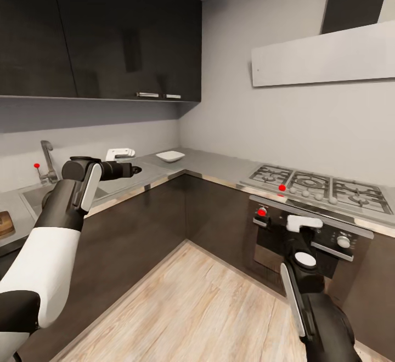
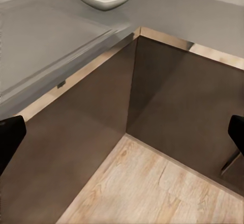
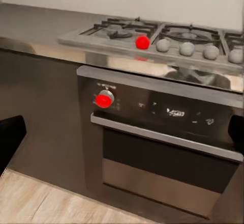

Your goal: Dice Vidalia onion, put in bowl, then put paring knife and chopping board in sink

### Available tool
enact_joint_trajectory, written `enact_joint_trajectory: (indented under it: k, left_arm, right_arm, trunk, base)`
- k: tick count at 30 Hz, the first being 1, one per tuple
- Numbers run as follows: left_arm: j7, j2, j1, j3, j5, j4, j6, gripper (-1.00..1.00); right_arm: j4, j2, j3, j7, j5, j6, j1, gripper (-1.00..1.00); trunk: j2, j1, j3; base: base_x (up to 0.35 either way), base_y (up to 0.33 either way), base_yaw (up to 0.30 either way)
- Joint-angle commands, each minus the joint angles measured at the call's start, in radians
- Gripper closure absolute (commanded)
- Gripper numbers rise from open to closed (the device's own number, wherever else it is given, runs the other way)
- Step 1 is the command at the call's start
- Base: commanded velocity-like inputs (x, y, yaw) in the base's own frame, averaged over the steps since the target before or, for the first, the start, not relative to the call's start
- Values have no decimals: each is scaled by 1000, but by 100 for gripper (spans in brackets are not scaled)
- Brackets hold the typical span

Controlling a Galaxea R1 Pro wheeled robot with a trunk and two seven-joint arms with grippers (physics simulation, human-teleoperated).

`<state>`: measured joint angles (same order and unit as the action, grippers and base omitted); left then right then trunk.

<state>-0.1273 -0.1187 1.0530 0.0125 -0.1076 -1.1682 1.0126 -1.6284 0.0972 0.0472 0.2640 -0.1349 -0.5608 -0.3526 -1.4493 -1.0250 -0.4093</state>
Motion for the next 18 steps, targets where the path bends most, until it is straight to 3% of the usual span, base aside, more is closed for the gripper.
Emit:
enact_joint_trajectory:
  k: [1, 5, 13, 18]
  left_arm:
    - [5, -1, 1, 2, -9, -1, 4, -100]
    - [6, -2, 1, 3, -9, -1, 5, -100]
    - [6, -5, -5, 3, -8, 7, 5, -100]
    - [6, -6, -7, 0, -7, 2, 4, -100]
  right_arm:
    - [-5, -2, 0, -4, -11, -46, -46, -100]
    - [-6, -18, 0, -6, -10, -97, -104, -100]
    - [-7, -24, 0, -6, -10, -108, -116, -100]
    - [-7, -23, -46, -6, -11, -108, -117, -100]
  trunk:
    - [-1, 0, -1]
    - [-1, 0, -1]
    - [-1, 0, -1]
    - [-1, 0, -1]
  base:
    - [0, 0, 0]
    - [0, 0, 0]
    - [26, 0, 0]
    - [196, -3, 0]
